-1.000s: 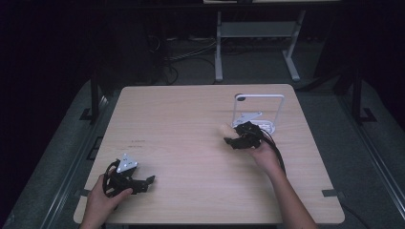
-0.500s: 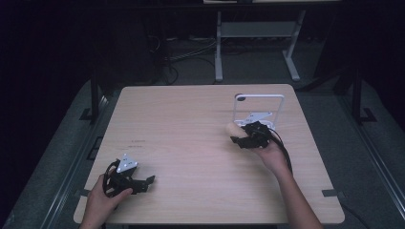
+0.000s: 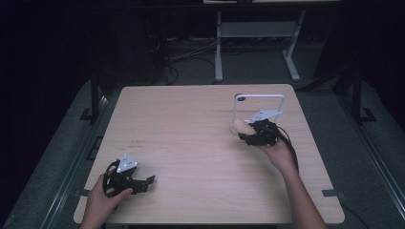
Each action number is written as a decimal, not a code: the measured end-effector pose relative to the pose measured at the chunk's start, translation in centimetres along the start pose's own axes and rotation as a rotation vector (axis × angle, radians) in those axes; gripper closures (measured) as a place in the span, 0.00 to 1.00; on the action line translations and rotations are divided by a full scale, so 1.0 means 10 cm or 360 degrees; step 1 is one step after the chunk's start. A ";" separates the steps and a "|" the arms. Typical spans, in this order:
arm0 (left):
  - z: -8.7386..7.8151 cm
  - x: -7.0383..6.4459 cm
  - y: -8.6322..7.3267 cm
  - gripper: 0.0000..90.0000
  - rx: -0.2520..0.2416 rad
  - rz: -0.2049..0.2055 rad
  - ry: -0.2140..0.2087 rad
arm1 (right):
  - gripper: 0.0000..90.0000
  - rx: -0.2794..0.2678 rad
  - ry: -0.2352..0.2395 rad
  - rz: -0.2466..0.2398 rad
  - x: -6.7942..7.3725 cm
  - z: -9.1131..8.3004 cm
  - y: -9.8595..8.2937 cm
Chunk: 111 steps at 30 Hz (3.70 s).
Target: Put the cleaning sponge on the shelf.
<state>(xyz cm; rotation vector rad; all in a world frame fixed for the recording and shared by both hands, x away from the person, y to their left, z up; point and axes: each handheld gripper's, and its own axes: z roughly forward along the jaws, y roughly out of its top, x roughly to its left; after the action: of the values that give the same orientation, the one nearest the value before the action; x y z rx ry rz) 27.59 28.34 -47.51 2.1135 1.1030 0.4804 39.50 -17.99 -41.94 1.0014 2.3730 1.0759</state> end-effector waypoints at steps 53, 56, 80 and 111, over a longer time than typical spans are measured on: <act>0.00 0.00 0.00 0.14 0.0000 0.0000 -0.0001 | 0.47 0.0174 -0.0150 0.0174 -0.45 0.38 -0.17; 0.00 0.00 0.00 0.14 -0.0001 0.0000 0.0000 | 0.47 0.0178 -0.0148 0.0175 -0.46 0.38 -0.17; 0.00 0.00 0.00 0.14 0.0000 0.0000 0.0000 | 0.39 0.0139 -0.0145 0.0165 -0.41 0.26 -0.12; 0.00 0.00 0.00 0.14 0.0000 0.0001 0.0002 | 1.00 0.0161 0.0023 0.0125 -0.06 -0.01 -0.29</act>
<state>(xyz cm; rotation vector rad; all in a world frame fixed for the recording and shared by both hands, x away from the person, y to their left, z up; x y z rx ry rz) 27.59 28.34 -47.51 2.1138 1.1033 0.4819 38.54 -19.82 -44.02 1.1337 2.4395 1.0021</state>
